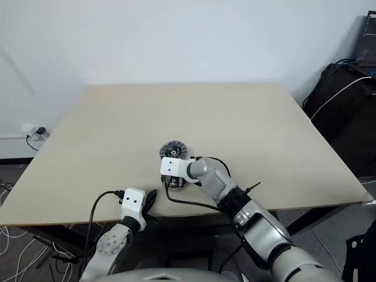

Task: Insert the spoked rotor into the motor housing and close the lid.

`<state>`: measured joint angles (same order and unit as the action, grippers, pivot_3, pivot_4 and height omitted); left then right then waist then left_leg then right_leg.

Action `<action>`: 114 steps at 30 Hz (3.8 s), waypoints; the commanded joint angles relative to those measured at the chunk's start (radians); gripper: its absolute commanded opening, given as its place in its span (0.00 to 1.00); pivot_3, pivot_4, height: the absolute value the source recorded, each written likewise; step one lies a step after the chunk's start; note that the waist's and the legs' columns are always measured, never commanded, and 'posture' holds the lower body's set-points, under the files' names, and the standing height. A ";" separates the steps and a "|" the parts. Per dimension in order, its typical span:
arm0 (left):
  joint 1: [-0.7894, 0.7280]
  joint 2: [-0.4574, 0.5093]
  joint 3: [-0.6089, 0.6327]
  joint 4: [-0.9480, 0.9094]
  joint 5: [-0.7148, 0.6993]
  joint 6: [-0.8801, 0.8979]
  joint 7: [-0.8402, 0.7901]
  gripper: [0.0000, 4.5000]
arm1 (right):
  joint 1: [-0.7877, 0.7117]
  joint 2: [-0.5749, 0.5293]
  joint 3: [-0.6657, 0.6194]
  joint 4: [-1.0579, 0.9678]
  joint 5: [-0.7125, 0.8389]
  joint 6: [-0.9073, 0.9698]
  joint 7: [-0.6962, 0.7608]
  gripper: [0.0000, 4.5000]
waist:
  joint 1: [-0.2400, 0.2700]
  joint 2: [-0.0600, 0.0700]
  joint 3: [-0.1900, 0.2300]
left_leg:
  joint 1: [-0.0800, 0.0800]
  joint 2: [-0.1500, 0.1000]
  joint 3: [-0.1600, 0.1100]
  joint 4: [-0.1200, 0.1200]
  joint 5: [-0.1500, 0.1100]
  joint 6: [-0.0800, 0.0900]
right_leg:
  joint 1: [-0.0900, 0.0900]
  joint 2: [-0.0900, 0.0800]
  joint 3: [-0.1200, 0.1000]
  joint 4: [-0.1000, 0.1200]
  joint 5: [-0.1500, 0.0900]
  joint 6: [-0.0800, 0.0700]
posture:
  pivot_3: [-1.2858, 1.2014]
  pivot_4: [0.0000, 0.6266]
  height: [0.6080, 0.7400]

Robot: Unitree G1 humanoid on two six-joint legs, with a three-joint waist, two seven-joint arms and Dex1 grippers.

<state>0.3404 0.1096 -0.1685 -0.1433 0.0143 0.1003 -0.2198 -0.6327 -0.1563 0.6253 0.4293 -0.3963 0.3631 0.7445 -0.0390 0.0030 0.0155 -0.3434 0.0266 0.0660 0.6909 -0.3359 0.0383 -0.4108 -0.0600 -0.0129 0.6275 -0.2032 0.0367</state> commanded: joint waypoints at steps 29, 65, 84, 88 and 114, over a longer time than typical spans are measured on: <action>-0.011 -0.002 -0.008 -0.019 -0.012 -0.005 -0.013 0.00 | 0.060 -0.011 -0.094 -0.145 0.078 0.127 -0.009 0.01 | 0.002 0.000 0.000 | -0.003 0.000 -0.001 0.000 0.000 0.000 | -0.002 0.000 0.000 0.000 0.000 0.000 | 0.52 0.00 1.00; -0.009 -0.008 -0.010 -0.016 -0.008 0.003 -0.018 0.00 | 0.059 0.044 -0.186 -0.180 0.266 0.339 -0.069 0.01 | 0.002 0.000 0.001 | -0.004 0.000 -0.001 0.000 0.000 0.001 | -0.003 0.000 -0.001 -0.001 0.000 0.000 | 0.52 0.00 1.00; -0.004 -0.010 -0.008 -0.013 -0.008 0.000 -0.016 0.00 | 0.056 0.043 -0.167 -0.153 0.280 0.350 -0.057 0.01 | 0.001 0.000 0.000 | -0.004 0.000 -0.001 0.000 0.000 0.001 | -0.003 0.000 -0.001 -0.001 0.000 0.000 | 0.52 0.00 1.00; -0.005 -0.010 -0.008 -0.011 -0.008 0.000 -0.016 0.00 | 0.057 0.042 -0.165 -0.154 0.284 0.354 -0.053 0.01 | 0.002 0.000 0.001 | -0.004 0.000 -0.001 0.000 0.000 0.001 | -0.003 0.000 -0.001 -0.001 0.000 0.000 | 0.52 0.00 1.00; -0.004 -0.005 -0.008 -0.015 -0.004 -0.004 -0.019 0.00 | 0.146 0.016 -0.319 -0.386 0.337 0.353 -0.187 0.00 | 0.004 0.000 0.001 | -0.005 0.000 -0.002 0.000 0.000 0.001 | -0.003 0.000 -0.001 -0.001 0.000 0.000 | 0.52 0.00 1.00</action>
<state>0.3423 0.1062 -0.1714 -0.1431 0.0164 0.1062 -0.2403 -0.4836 -0.1366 0.3561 0.1023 -0.0795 0.7223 0.5832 -0.0347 0.0026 0.0162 -0.3486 0.0261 0.0636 0.6907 -0.3363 0.0392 -0.4142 -0.0604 -0.0141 0.6260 -0.2035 0.0368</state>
